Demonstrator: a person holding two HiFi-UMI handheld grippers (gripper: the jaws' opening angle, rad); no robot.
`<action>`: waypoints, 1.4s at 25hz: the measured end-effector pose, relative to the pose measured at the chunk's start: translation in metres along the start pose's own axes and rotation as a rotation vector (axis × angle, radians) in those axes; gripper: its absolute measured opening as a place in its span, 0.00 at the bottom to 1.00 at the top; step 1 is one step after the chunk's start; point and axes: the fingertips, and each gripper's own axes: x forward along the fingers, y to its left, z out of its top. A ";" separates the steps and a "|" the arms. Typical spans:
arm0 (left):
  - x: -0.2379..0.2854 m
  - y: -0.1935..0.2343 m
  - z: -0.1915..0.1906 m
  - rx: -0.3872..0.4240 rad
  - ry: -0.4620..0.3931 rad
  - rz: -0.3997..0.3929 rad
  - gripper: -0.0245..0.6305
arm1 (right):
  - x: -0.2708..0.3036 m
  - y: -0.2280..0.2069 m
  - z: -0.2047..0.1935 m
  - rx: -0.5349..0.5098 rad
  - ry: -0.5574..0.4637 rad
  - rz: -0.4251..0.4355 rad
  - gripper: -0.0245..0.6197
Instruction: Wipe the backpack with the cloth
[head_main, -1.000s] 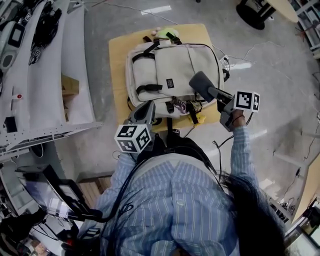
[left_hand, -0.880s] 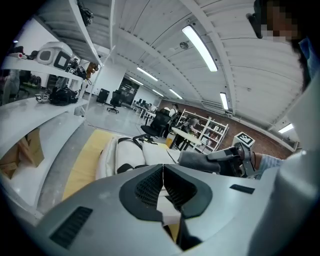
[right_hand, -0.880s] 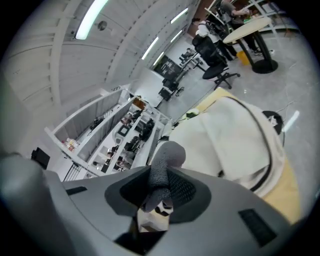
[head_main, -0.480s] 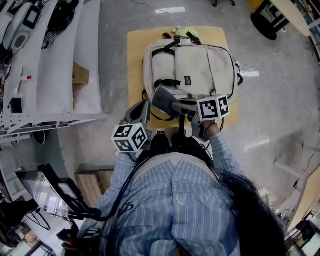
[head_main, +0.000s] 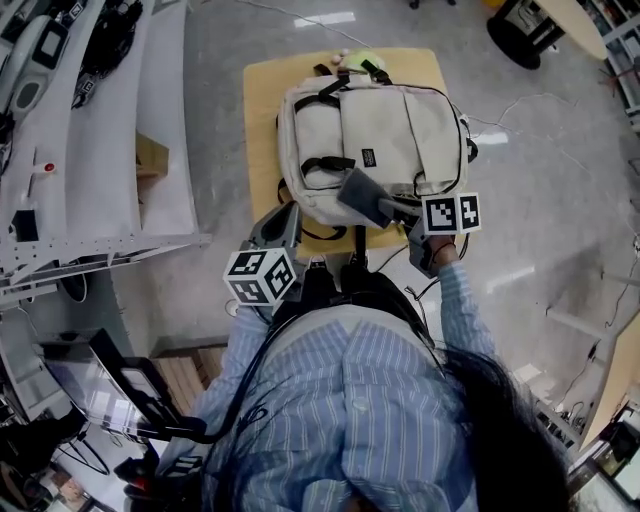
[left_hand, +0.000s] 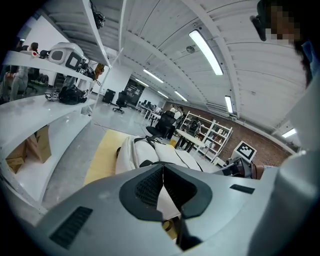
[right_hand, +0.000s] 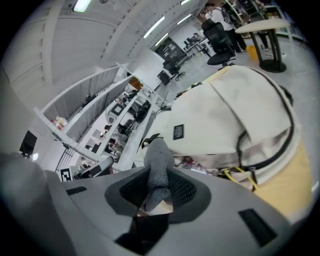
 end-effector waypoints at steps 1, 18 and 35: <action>0.001 -0.003 0.000 0.002 0.002 -0.009 0.05 | -0.010 -0.011 0.000 0.011 -0.009 -0.027 0.19; 0.028 -0.042 -0.008 0.047 0.057 -0.111 0.05 | -0.155 -0.164 -0.013 0.189 -0.158 -0.407 0.19; -0.001 -0.035 -0.014 0.073 0.066 -0.155 0.05 | -0.142 -0.065 -0.001 0.187 -0.384 -0.209 0.19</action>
